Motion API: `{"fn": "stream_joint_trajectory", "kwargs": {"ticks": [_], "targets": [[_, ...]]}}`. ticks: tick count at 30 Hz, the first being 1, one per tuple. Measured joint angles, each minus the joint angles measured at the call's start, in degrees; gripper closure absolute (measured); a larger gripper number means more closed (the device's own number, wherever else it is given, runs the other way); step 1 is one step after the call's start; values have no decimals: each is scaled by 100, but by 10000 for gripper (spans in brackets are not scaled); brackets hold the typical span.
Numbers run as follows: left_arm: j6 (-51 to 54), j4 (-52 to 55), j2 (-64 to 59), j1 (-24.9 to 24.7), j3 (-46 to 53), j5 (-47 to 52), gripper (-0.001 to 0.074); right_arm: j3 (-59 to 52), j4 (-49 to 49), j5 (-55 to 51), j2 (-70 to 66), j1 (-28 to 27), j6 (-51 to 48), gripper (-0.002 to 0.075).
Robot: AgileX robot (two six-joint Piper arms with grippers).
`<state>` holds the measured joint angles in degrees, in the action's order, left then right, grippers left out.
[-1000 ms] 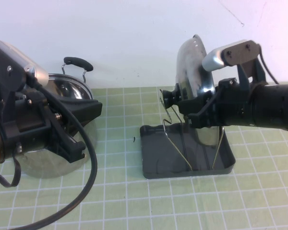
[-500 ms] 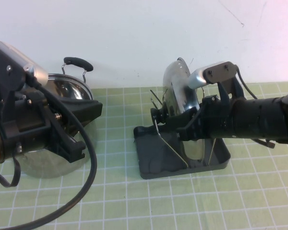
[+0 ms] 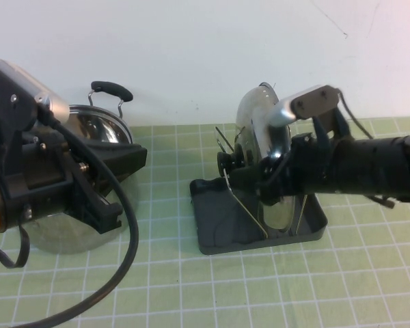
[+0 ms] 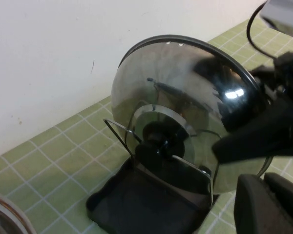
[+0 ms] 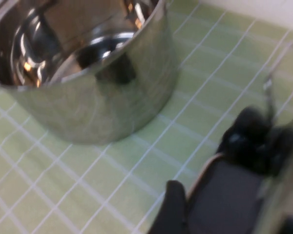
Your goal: Put pot lid on rack
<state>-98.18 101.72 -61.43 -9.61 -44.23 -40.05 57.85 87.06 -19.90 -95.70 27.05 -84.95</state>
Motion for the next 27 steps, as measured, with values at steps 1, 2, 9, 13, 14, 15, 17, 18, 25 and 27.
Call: {"fn": "stream_joint_trajectory", "kwargs": {"ticks": [1,2,9,13,14,15,17,18,25,27], "targets": [[0,0,0,0,0,-16,733,0,0,0,83,-66,-2,122],[0,0,0,0,0,-14,734,0,0,0,179,-138,-2,108],[312,0,290,0,0,693,733,0,0,8,1140,-562,-79,85],[668,-12,766,0,0,1931,734,0,-11,-142,1896,-573,-807,195],[704,-24,879,0,0,2252,734,0,-42,-220,2096,-573,-1059,263],[760,-56,1017,0,0,2755,734,0,-89,-286,2255,-573,-1244,329],[800,-84,1280,0,0,3490,734,0,-261,-451,2626,-573,-1481,522],[817,-122,1414,0,0,3866,734,0,-402,-507,2802,-573,-1458,581],[2220,-1029,2176,0,0,6078,734,0,-3375,-1452,3730,-573,793,716],[2894,-1583,2295,0,0,6696,734,48,-4918,-2056,3871,-573,1811,720]]}}
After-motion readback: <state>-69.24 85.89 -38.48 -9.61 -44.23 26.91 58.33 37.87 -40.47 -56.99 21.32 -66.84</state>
